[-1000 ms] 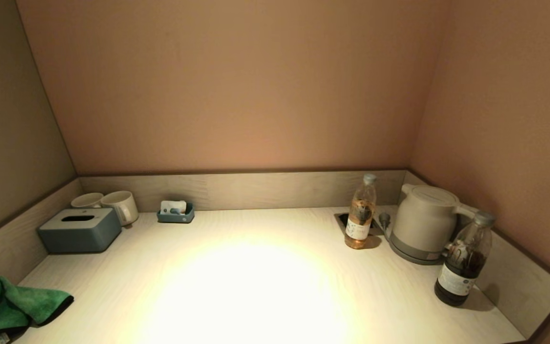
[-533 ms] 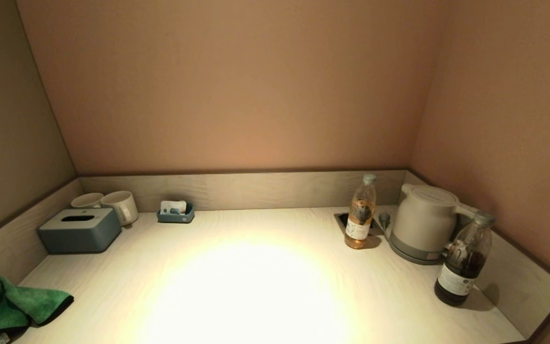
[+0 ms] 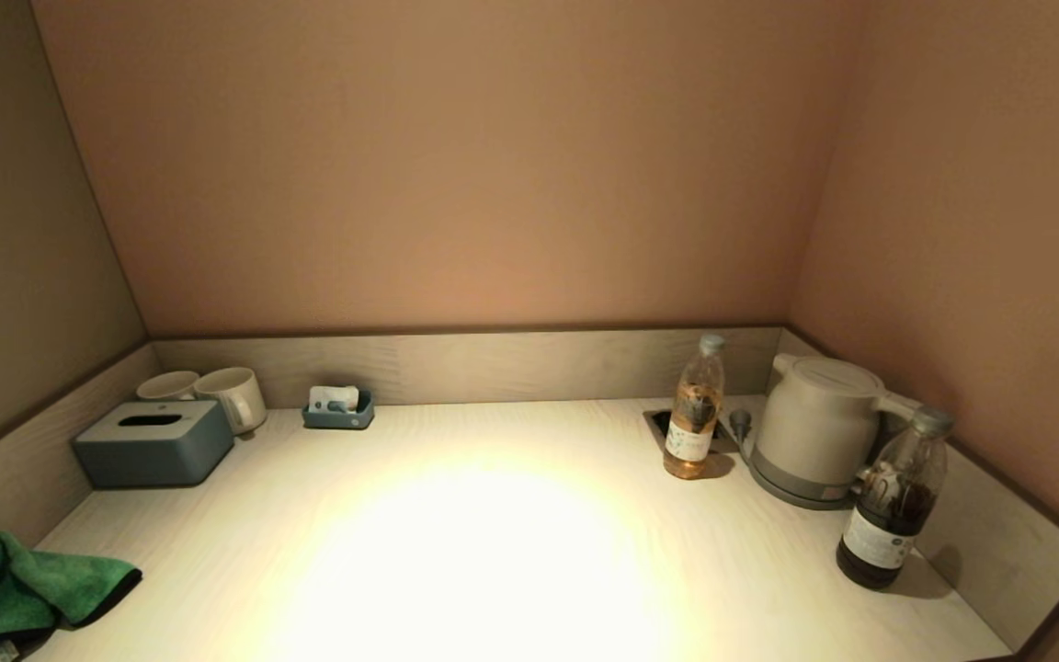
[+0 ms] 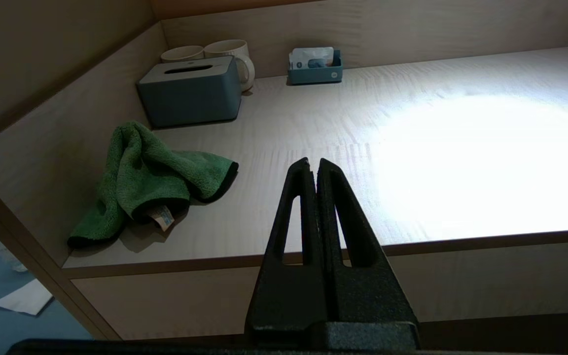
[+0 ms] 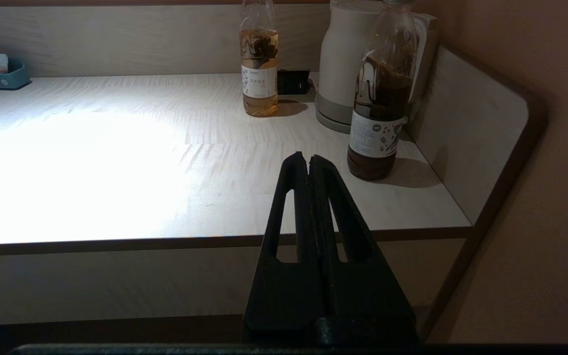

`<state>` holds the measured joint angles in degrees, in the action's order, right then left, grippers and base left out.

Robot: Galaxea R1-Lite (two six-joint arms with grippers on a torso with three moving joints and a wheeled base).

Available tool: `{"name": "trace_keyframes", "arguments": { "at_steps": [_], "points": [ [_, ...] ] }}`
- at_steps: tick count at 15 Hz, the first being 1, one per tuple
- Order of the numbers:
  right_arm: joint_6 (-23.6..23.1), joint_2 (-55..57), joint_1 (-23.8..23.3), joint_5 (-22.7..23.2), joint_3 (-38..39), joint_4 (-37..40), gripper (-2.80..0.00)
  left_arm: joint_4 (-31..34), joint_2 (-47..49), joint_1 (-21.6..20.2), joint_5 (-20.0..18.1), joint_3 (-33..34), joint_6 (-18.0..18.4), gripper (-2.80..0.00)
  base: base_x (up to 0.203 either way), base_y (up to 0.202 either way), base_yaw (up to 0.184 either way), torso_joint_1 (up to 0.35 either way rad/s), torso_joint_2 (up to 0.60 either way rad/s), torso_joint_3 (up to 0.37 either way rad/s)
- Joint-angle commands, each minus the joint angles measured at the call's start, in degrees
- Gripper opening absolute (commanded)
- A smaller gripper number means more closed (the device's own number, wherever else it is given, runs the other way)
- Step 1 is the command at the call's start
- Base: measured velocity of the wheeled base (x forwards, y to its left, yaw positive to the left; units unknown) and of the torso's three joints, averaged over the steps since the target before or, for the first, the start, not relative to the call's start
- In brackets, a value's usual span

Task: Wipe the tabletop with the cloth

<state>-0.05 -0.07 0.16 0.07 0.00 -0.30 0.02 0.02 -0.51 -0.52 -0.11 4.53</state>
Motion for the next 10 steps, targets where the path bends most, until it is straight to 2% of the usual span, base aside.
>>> {"name": "trace_keyframes", "arguments": {
  "at_steps": [1,10],
  "points": [
    [-0.04,0.07,0.02,0.01,0.00,-0.05,-2.80,-0.02,-0.02,-0.02,0.00,0.05,0.04,-2.80,0.000,0.000,0.000,0.000,0.00,0.000],
    [-0.04,0.07,0.02,0.01,0.00,-0.05,-2.80,-0.02,-0.02,-0.02,0.00,0.02,0.04,-2.80,0.000,0.000,0.000,0.000,0.00,0.000]
  ]
}}
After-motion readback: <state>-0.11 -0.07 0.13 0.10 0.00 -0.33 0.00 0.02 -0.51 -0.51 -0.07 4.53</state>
